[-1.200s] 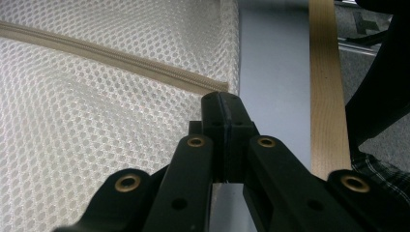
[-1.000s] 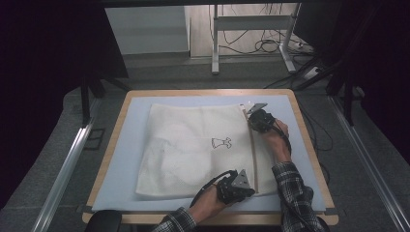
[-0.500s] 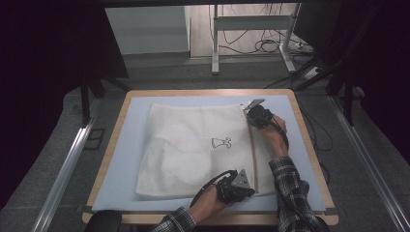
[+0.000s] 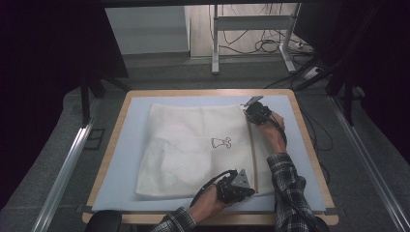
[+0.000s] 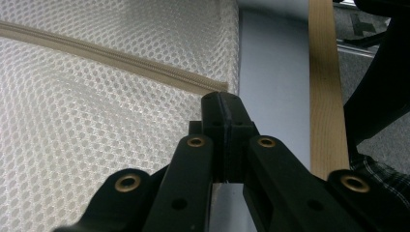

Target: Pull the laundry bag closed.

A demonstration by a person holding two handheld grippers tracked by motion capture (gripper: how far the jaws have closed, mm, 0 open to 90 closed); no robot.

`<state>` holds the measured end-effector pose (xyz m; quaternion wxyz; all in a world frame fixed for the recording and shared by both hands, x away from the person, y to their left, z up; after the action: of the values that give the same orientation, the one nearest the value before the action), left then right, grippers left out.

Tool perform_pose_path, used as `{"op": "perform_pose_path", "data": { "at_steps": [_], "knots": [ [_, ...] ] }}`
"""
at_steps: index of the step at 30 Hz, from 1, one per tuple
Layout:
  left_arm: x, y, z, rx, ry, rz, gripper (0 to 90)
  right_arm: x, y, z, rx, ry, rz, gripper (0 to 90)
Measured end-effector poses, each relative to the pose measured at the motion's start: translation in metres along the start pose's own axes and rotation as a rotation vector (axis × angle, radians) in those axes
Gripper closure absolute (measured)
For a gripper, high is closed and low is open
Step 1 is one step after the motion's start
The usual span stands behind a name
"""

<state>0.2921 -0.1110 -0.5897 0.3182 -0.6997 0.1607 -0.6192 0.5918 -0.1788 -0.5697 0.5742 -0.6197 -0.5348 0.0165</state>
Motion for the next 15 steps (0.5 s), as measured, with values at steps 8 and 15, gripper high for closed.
{"op": "perform_pose_path", "data": {
  "at_steps": [8, 15],
  "knots": [
    [0.0, 0.0, 0.0, 0.0, 0.001, 0.0, 90.0, 0.007, 0.008, -0.004, -0.015, 0.003, -0.004, 80.7],
    [0.0, 0.0, 0.0, 0.001, 0.001, 0.0, 90.0, 0.013, 0.013, -0.008, -0.029, -0.002, -0.002, 80.5]
  ]
}}
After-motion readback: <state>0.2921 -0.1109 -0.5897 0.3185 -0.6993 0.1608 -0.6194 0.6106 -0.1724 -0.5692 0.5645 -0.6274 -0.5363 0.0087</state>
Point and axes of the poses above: each handheld gripper's, and its own axes: y roughly forward along the jaws, x roughly out of its top, z roughly to its left, the point moved 8 cm from there along y, roughly forward along the jaws, and after that the axes turned 2 degrees about y, right-handed, at the moved point
